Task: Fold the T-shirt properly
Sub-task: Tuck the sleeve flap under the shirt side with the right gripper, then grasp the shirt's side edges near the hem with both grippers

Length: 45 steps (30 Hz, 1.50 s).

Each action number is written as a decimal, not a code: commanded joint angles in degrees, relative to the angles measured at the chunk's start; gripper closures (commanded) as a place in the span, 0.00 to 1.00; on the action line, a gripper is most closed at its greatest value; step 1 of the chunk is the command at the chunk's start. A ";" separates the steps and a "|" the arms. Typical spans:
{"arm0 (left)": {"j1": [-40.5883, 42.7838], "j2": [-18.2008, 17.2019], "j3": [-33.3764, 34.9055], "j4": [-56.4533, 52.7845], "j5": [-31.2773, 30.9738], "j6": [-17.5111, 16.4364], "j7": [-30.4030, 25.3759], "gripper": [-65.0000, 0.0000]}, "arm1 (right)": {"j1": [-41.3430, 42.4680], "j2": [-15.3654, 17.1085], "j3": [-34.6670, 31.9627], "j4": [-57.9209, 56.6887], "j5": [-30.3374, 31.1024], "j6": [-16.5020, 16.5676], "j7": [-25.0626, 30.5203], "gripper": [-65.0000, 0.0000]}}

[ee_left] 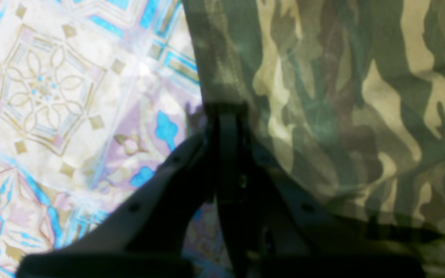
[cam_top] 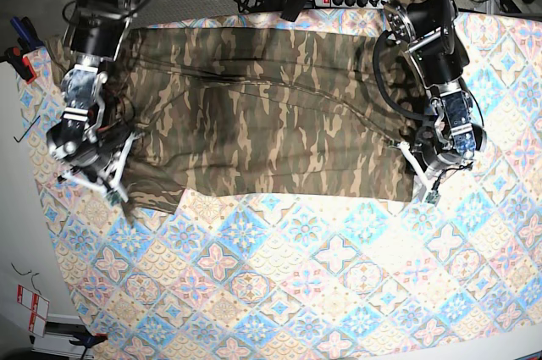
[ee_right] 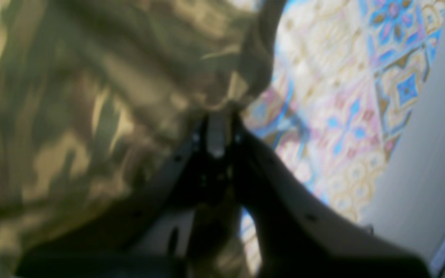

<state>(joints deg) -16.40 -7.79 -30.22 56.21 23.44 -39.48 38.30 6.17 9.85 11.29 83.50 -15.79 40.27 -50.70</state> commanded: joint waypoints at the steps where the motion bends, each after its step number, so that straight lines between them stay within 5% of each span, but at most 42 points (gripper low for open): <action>1: -0.26 -0.16 0.11 0.01 1.31 -0.52 2.44 1.00 | 0.46 0.75 -1.05 2.87 0.36 -0.27 1.07 0.97; 17: -2.54 -1.39 -0.16 0.63 0.78 -0.52 2.44 1.00 | -8.24 0.75 -2.72 16.14 0.36 -0.27 1.69 0.97; 31: 12.14 0.19 6.09 34.65 0.51 -0.52 6.05 1.00 | -11.41 0.75 -3.07 19.92 0.36 -0.27 1.60 0.97; 36: 16.62 -0.25 5.91 40.72 -5.29 -0.52 6.05 1.00 | -14.83 1.01 -3.07 20.80 0.36 -0.27 3.88 0.97; 42: 12.40 0.19 -1.39 35.71 -5.82 -0.52 6.14 1.00 | -15.54 1.01 -2.89 21.15 0.36 -0.27 4.32 0.97; 45: 8.80 -0.34 -1.48 30.08 -5.73 -0.52 6.14 0.88 | -15.63 1.01 -3.07 21.15 0.36 -0.27 4.32 0.97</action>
<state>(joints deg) -6.28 -7.88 -31.97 85.27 18.57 -40.12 45.67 -9.85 10.33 8.12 103.63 -15.81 40.32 -47.31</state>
